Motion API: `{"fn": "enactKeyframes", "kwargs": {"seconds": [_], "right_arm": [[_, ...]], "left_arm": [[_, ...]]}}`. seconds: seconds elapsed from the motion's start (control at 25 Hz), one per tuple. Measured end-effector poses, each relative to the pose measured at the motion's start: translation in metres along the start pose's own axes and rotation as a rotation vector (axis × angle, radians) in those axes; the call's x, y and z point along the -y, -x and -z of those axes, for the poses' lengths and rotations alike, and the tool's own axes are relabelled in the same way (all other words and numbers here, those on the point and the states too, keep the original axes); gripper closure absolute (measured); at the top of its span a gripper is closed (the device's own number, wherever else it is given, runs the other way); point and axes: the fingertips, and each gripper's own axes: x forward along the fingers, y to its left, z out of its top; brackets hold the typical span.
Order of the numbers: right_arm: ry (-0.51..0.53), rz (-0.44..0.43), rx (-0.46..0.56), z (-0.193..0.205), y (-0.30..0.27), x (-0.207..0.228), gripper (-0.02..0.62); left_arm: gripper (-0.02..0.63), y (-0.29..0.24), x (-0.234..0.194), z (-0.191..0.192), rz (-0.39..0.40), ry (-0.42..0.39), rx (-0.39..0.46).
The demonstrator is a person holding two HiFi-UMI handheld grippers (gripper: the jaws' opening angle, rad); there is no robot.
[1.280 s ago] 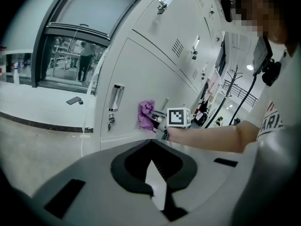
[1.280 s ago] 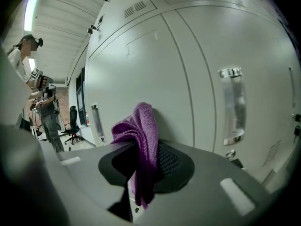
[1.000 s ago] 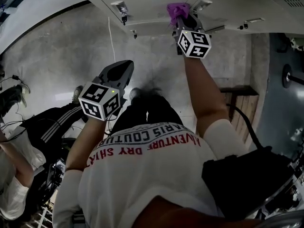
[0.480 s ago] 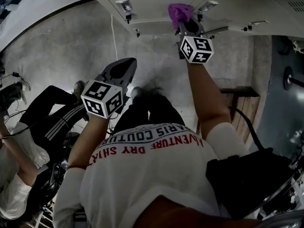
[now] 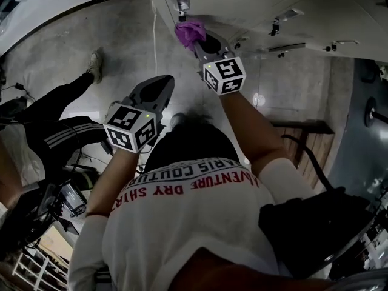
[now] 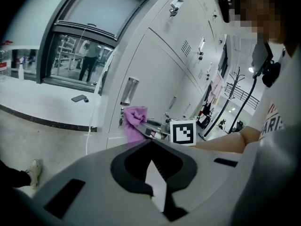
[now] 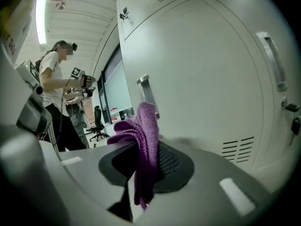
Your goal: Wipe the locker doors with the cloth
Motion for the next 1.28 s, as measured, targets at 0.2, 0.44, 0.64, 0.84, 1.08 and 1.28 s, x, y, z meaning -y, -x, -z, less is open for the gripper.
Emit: {"fn": "enactKeyframes", "kwargs": {"seconds": [0.2, 0.44, 0.64, 0.84, 1.08, 1.28], "right_arm": [[-0.013, -0.026, -0.025, 0.028, -0.039, -0.016, 0.533], [-0.022, -0.043, -0.083, 0.063, -0.076, -0.023, 0.533], [-0.055, 0.003, -0.065, 0.062, -0.093, -0.008, 0.533], [-0.062, 0.057, -0.053, 0.057, -0.098, 0.005, 0.533], [-0.064, 0.085, -0.083, 0.054, -0.095, 0.014, 0.532], [-0.051, 0.125, -0.097, 0.05, -0.076, 0.035, 0.534]], "left_arm": [[0.604, -0.001, -0.025, 0.02, -0.021, 0.02, 0.004], [0.604, -0.003, -0.047, 0.037, -0.041, 0.034, 0.02], [0.604, -0.006, -0.054, 0.046, -0.038, 0.053, 0.028], [0.604, -0.009, -0.056, 0.051, -0.041, 0.037, 0.017], [0.604, -0.012, -0.041, 0.048, -0.012, 0.018, 0.002], [0.604, -0.008, -0.039, 0.042, -0.017, 0.028, 0.002]]}}
